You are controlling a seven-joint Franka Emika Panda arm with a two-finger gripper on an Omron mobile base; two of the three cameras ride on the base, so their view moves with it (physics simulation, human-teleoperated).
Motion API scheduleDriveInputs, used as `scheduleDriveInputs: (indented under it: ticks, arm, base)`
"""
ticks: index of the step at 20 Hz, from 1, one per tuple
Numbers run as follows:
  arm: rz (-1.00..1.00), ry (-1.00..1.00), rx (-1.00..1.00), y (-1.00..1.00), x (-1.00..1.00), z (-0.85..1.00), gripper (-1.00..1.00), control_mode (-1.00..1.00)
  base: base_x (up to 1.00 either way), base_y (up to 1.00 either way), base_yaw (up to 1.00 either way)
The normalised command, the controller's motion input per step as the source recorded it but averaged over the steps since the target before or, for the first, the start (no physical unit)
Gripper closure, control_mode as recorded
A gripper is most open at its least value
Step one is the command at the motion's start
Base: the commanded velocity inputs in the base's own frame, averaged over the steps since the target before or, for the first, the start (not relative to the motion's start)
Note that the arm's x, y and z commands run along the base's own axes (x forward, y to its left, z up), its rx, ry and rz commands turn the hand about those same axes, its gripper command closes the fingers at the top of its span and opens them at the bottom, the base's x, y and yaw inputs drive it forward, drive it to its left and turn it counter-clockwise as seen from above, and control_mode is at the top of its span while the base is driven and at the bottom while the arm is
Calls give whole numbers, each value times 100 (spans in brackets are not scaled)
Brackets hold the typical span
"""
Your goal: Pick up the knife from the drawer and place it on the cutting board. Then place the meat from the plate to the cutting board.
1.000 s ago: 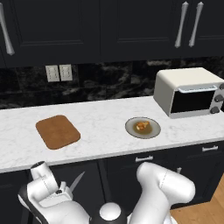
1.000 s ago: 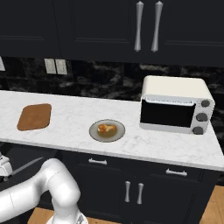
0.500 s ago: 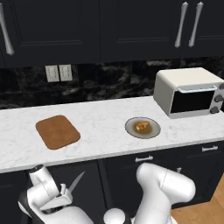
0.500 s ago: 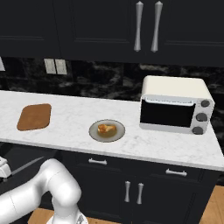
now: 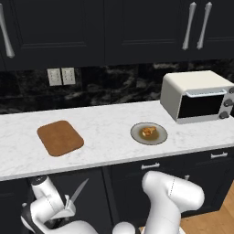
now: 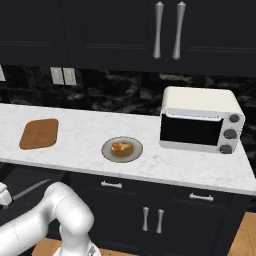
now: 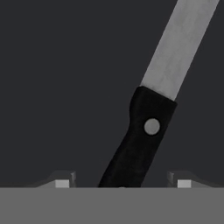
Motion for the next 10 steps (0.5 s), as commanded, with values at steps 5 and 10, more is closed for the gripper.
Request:
scheduleDriveInputs:
  ticks: [5, 10]
  arm:
    - [0, -1, 0, 0, -6, -59, -100, -100]
    - [0, 0, 0, 0, -2, -30, 100, -100]
  base:
    - [0, 0, 0]
    - [0, 0, 0]
